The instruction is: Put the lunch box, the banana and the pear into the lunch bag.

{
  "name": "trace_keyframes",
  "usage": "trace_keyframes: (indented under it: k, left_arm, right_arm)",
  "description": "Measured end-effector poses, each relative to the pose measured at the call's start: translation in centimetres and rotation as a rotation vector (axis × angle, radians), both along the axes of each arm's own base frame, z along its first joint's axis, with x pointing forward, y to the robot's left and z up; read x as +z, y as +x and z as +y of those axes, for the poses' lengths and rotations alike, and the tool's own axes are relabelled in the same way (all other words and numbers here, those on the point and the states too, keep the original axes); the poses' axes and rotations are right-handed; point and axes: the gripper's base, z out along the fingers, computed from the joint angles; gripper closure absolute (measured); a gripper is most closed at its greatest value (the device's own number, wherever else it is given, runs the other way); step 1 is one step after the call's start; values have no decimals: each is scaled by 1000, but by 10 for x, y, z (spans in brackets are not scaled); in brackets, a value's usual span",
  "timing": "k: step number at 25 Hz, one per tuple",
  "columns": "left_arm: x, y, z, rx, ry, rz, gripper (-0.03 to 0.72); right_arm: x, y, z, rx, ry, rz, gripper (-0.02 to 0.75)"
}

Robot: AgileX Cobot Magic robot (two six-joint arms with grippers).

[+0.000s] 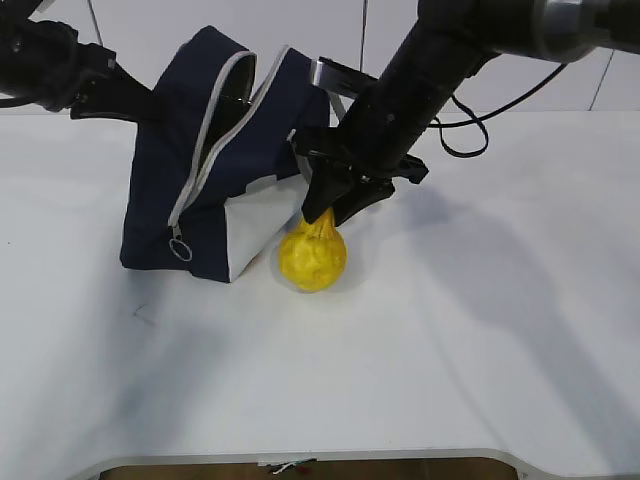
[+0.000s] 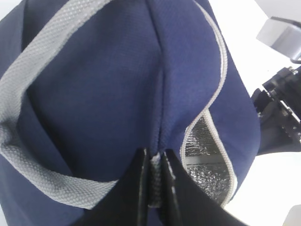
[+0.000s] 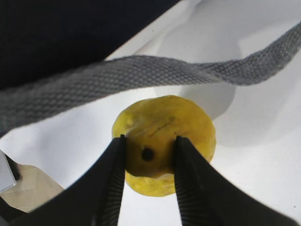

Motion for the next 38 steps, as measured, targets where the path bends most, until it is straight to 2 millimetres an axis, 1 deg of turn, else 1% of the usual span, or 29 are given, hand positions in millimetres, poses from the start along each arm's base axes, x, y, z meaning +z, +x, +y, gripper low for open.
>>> trace_keyframes:
  k: [4, 7, 10, 13, 16, 18, 23, 27, 29, 31, 34, 38]
  left_arm:
    - [0, 0, 0, 3, 1, -2, 671]
    - [0, 0, 0, 5, 2, -3, 671]
    - [0, 1, 0, 8, 3, -4, 671]
    - [0, 1, 1, 9, 3, -5, 671]
    - [0, 1, 1, 11, 4, -6, 671]
    - [0, 1, 1, 12, 5, -7, 671]
    - [0, 1, 1, 11, 4, -6, 671]
    - [2, 0, -2, 1, -35, 7, 671]
    - [4, -1, -3, -5, -65, 16, 671]
    - [6, -1, -5, -6, -97, 22, 671]
    - [9, -2, -7, -6, -140, 30, 671]
    - [11, -3, -9, -12, -182, 38, 671]
  right_arm:
    - [2, -1, 3, -5, 36, 14, 469]
    - [14, -4, 5, -17, 80, 11, 469]
    - [36, -10, 3, -35, 107, -15, 470]
    - [64, -20, 0, -44, 130, -59, 470]
    - [89, -30, 0, -45, 189, -87, 470]
    - [102, -33, 2, -38, 234, -102, 470]
    - [125, -30, 6, -40, 314, -171, 470]
    - [136, -17, 6, -112, 362, -325, 470]
    - [134, -7, 7, -148, 376, -396, 470]
    - [127, 4, 8, -178, 376, -451, 470]
    - [105, 19, 10, -205, 356, -456, 470]
    - [68, 33, 15, -214, 321, -400, 470]
